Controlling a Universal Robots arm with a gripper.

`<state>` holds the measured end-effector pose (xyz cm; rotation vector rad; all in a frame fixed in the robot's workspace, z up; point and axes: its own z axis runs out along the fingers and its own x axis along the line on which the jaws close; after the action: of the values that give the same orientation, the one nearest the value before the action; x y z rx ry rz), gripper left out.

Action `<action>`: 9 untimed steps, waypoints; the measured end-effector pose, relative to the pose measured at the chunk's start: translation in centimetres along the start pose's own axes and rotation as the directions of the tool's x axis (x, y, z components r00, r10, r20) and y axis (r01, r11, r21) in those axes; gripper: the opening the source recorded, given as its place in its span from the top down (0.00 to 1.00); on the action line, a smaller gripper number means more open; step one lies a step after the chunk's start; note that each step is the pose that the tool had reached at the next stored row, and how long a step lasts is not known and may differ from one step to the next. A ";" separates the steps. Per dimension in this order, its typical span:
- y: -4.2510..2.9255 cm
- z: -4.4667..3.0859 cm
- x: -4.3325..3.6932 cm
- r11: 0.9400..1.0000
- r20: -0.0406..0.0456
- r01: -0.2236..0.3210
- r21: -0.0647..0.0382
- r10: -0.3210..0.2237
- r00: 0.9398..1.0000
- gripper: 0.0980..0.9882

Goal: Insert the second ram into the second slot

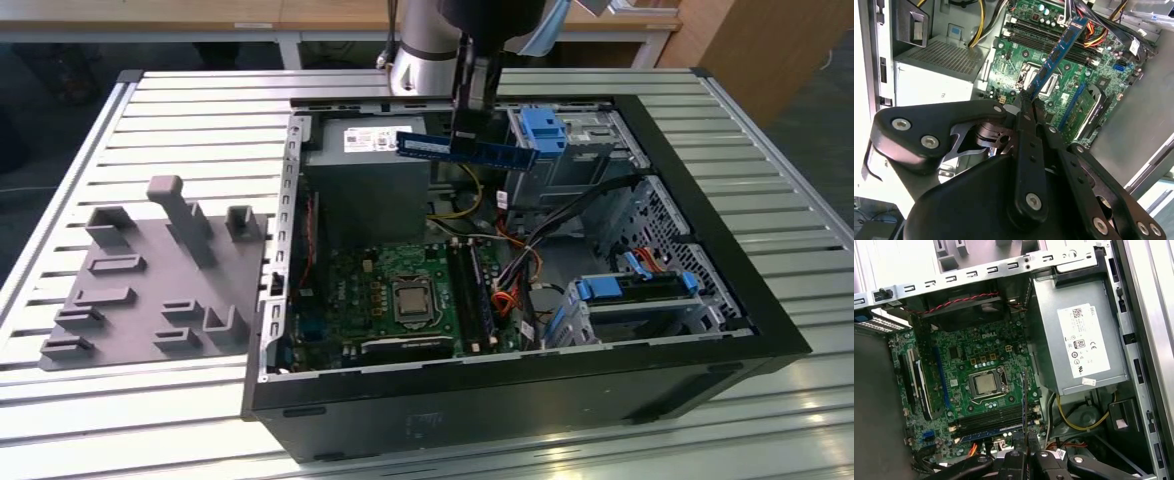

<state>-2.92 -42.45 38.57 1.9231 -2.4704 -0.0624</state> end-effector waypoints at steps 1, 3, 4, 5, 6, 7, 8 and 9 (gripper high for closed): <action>0.00 0.00 0.00 1.000 0.000 -0.003 0.000 0.003 1.000 0.96; 0.00 0.00 0.00 1.000 0.000 -0.009 0.000 0.009 1.000 0.96; 0.00 0.00 0.00 1.000 0.000 -0.011 0.000 0.011 1.000 0.96; 0.00 0.00 0.00 1.000 0.001 -0.014 0.000 0.014 1.000 0.96; 0.00 0.00 0.00 1.000 0.001 -0.017 0.000 0.017 1.000 0.96; 0.00 0.00 0.00 1.000 0.001 -0.020 0.000 0.020 1.000 0.96; 0.00 0.00 0.00 1.000 0.001 -0.023 0.000 0.023 1.000 0.96; 0.00 0.00 0.00 1.000 0.001 -0.026 0.000 0.026 1.000 0.96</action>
<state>-2.92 -42.45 38.57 1.8913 -2.4955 -0.0626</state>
